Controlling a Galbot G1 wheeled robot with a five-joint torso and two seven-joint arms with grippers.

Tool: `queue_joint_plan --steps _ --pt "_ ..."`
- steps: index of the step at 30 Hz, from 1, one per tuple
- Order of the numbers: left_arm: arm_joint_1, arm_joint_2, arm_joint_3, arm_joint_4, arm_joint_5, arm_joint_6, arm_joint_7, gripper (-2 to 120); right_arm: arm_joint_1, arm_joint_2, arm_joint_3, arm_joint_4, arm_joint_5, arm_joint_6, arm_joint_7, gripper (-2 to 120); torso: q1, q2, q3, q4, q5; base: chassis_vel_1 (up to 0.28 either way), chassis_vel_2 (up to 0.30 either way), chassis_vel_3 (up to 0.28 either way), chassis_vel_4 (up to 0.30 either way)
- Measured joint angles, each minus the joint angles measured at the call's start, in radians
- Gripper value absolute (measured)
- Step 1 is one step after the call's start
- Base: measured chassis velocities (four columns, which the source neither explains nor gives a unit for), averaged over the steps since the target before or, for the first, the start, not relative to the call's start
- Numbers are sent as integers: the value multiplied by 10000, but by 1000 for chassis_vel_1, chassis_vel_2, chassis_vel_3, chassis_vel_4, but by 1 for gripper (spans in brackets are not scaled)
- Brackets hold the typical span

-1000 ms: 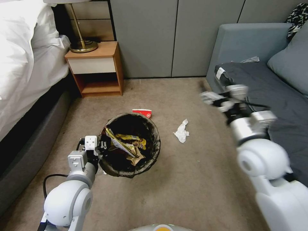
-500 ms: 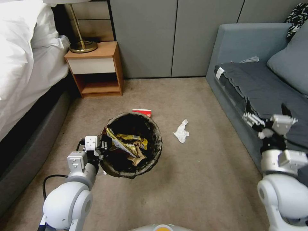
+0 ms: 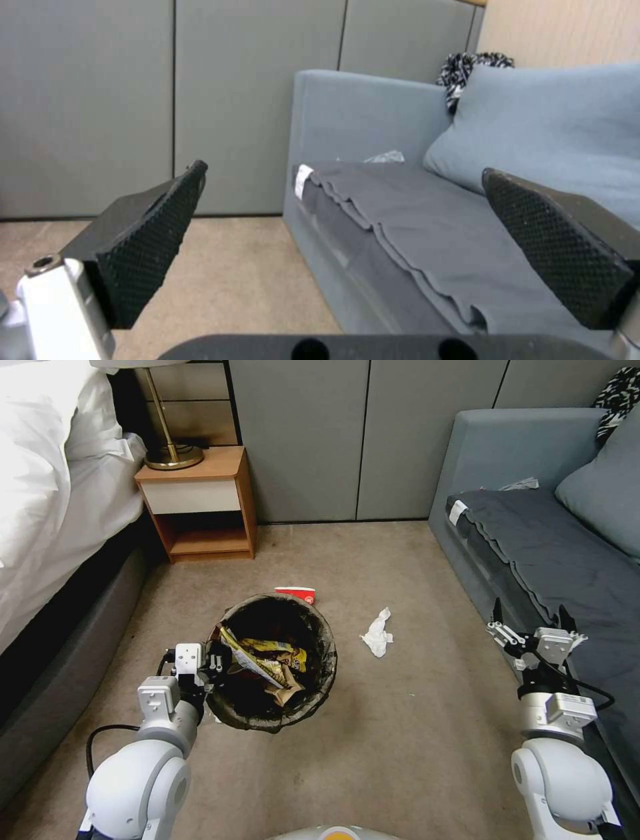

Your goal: Pick up the trash bin, then pick up the garbage from the floor and place it into the trash bin.

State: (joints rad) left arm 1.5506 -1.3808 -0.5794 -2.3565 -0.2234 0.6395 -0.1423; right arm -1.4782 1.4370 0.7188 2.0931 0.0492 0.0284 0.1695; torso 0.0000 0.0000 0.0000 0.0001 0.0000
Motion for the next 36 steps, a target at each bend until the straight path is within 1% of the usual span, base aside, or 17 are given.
queue_joint_plan --steps 32,36 --pt "-41 14 -104 101 12 7 28 0 284 -83 -149 -157 55 -218 183 100 0 0 0 -1 1 0 0 0 0" --pt "-51 29 -106 115 -6 15 19 0 287 -88 -151 -187 56 -218 190 100 0 0 0 -1 1 -46 65 56 -46"
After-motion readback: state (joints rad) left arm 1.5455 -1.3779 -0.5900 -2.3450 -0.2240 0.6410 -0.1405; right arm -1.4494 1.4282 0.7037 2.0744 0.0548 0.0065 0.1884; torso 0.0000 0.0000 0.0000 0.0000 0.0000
